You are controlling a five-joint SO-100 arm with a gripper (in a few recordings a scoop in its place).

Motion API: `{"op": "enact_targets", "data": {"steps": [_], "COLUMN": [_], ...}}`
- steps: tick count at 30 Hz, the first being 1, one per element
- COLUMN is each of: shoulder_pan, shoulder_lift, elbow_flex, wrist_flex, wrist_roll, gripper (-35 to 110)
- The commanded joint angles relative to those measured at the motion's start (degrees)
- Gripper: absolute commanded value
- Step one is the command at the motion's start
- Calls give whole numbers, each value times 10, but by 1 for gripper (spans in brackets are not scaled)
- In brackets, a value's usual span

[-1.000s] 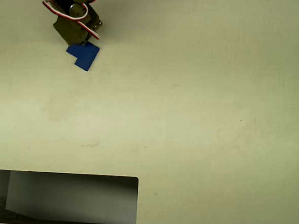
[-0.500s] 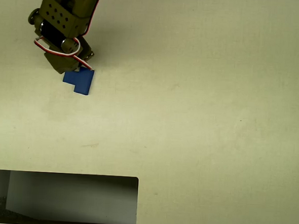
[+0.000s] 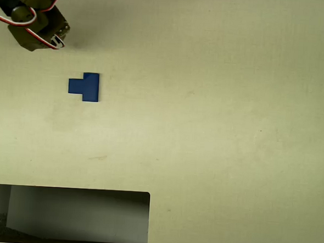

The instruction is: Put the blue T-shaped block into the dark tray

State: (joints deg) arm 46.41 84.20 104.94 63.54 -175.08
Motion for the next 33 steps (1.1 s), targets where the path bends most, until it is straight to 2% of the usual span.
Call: {"op": "enact_targets", "data": {"steps": [1, 10, 22, 33], "shoulder_pan": [-14, -110, -224, -255], "shoulder_lift": [-40, -141, -75, -11], "elbow_flex": [-26, -101, 10, 91], "wrist_flex": [-52, -102, -157, -184], "wrist_roll": [25, 155, 240, 263], "gripper": [0, 0, 0, 0]}}
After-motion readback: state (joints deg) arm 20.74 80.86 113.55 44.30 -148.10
